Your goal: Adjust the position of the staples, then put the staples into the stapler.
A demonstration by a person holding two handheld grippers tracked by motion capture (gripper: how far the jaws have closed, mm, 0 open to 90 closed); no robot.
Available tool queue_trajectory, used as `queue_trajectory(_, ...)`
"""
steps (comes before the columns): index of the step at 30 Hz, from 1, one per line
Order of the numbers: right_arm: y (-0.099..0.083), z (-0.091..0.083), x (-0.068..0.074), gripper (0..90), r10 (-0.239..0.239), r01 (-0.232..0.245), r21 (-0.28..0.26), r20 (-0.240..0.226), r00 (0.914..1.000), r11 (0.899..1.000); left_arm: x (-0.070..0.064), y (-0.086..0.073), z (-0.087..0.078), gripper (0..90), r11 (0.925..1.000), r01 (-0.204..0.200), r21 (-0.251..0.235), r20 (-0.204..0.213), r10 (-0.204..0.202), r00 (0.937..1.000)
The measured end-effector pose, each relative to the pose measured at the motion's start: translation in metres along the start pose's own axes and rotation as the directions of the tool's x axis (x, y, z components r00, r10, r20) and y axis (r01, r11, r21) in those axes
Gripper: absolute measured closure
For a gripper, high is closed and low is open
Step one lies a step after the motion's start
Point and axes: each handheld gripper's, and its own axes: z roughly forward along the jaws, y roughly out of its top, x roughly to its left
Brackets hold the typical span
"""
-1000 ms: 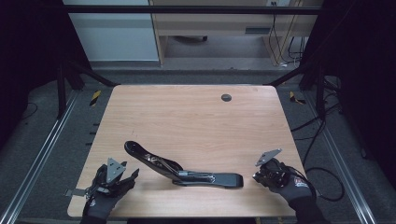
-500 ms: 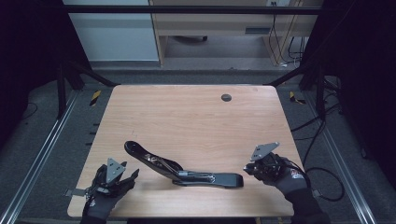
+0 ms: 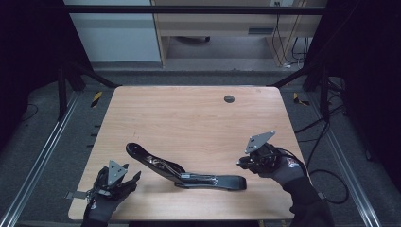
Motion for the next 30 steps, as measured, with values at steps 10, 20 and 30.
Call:
queue_trajectory(10,0.025,0.001,-0.001,78.3,-0.038,0.038,0.005,-0.014,0.9992,0.999,0.000,0.000,0.001,44.8,1.0000,-0.002,0.005,0.007,0.002,1.0000)
queue_trajectory(20,0.049,0.011,0.002,78.4,-0.104,0.105,0.009,-0.045,0.9935,0.994,-0.002,0.000,0.002,44.8,0.9999,-0.005,0.009,0.003,0.005,1.0000)
queue_trajectory(30,0.067,0.028,0.009,78.4,-0.151,0.153,0.017,-0.085,0.9848,0.988,-0.003,0.000,0.003,44.8,0.9998,-0.010,0.018,0.003,0.010,0.9999)
